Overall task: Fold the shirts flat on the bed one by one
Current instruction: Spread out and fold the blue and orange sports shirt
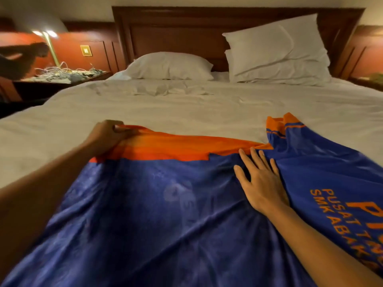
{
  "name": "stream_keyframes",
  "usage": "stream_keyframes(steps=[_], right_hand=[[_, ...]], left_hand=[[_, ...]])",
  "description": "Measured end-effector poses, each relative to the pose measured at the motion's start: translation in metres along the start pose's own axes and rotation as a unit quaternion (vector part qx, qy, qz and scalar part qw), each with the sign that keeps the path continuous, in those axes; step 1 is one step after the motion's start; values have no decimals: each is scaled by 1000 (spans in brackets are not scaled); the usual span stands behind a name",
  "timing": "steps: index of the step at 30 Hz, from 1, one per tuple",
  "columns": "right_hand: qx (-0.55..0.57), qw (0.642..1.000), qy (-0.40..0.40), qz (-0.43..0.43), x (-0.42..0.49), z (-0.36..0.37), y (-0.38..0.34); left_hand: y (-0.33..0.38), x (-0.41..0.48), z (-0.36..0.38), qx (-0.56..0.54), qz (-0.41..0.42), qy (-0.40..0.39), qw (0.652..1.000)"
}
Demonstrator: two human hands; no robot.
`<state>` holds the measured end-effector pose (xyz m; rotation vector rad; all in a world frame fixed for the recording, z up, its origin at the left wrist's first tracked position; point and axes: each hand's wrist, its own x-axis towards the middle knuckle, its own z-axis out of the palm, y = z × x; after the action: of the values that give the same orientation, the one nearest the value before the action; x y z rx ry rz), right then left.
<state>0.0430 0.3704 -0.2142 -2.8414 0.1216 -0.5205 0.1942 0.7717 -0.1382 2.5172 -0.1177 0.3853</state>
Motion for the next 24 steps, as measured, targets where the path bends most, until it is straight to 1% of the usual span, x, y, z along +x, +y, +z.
stream_keyframes(steps=[2,3,4,5,7,9,10,11,12,13,14,15,17,19,21,22,24], right_hand=[[11,1000,26,6,0,1,-1],[15,999,35,8,1,1,0],[24,998,50,13,3,0,1],[36,997,71,17,10,-3,2],[26,995,94,16,29,-10,8],[-23,998,57,2,50,-12,13],[-38,999,31,-9,60,-11,15],[-39,999,11,-18,68,-9,17],[-26,999,1,-22,76,-7,18],[-4,1000,0,-22,82,-6,19],[22,1000,4,-16,86,-5,20],[43,999,10,-7,89,-3,21],[54,998,34,2,88,4,22],[27,998,62,-12,83,12,24],[9,996,80,-31,79,16,23],[8,995,89,-35,78,17,24],[7,993,107,-39,78,18,25]], left_hand=[[-8,15,-20,126,10,2,992],[-13,21,-26,203,8,-4,979],[-17,22,-29,258,15,-11,966],[-17,22,-32,283,29,-15,958],[-17,22,-30,254,59,-51,964],[-16,21,-27,186,83,-94,974],[-15,19,-29,128,72,-100,984],[-15,17,-33,39,41,-100,993],[-13,14,-39,-67,-1,-100,993],[-13,14,-43,-156,-46,-103,981],[-13,15,-47,-215,-84,-119,966],[-11,16,-49,-245,-114,-141,952],[-12,23,-49,-245,-145,-171,943],[-17,32,-43,-190,-161,-164,954],[-24,37,-35,-90,-184,-125,971],[-26,38,-30,-52,-202,-97,973],[-25,39,-24,-11,-226,-56,972]])
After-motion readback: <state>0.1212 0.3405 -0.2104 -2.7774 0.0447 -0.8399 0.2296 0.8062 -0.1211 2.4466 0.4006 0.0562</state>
